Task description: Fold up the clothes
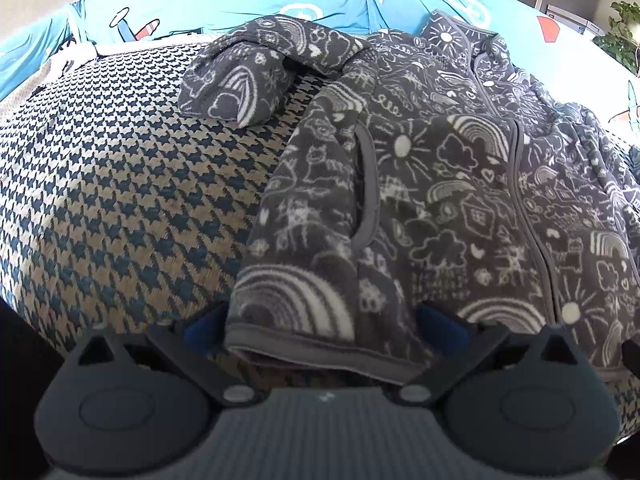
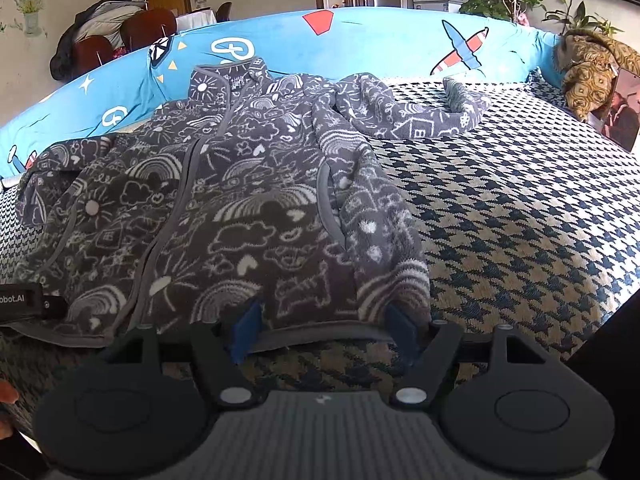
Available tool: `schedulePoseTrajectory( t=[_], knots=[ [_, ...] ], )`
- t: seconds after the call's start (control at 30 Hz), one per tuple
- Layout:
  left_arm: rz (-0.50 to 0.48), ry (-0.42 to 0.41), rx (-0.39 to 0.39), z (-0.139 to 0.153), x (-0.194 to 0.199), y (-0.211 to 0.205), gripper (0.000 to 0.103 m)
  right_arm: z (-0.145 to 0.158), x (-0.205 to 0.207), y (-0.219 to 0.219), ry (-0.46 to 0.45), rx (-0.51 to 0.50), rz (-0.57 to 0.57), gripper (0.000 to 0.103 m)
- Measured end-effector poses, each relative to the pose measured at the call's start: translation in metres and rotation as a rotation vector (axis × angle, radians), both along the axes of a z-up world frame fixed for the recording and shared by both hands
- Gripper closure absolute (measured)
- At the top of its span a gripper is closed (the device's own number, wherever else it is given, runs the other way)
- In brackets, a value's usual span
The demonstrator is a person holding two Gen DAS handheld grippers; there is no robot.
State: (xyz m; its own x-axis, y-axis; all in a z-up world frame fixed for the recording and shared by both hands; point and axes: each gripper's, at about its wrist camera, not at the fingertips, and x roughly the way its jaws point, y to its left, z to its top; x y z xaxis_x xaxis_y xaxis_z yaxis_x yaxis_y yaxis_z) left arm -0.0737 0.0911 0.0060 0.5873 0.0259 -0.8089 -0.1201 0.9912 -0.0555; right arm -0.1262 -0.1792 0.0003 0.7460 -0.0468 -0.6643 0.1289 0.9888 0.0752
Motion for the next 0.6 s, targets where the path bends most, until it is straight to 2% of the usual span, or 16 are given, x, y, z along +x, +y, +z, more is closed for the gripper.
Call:
schedulePoseTrajectory(
  t=[0.43,0.6],
  knots=[
    [-0.008,-0.013,-0.046,0.006,0.0,0.004,0.0,0.01,-0.005,0.006,-0.078,-0.012,0.035,0.033],
    [-0.038,-0.061,-0.035,0.014,-0.003,-0.001,0.0,0.012,0.001,0.013,-0.085,-0.037,0.072,0.033]
  ],
)
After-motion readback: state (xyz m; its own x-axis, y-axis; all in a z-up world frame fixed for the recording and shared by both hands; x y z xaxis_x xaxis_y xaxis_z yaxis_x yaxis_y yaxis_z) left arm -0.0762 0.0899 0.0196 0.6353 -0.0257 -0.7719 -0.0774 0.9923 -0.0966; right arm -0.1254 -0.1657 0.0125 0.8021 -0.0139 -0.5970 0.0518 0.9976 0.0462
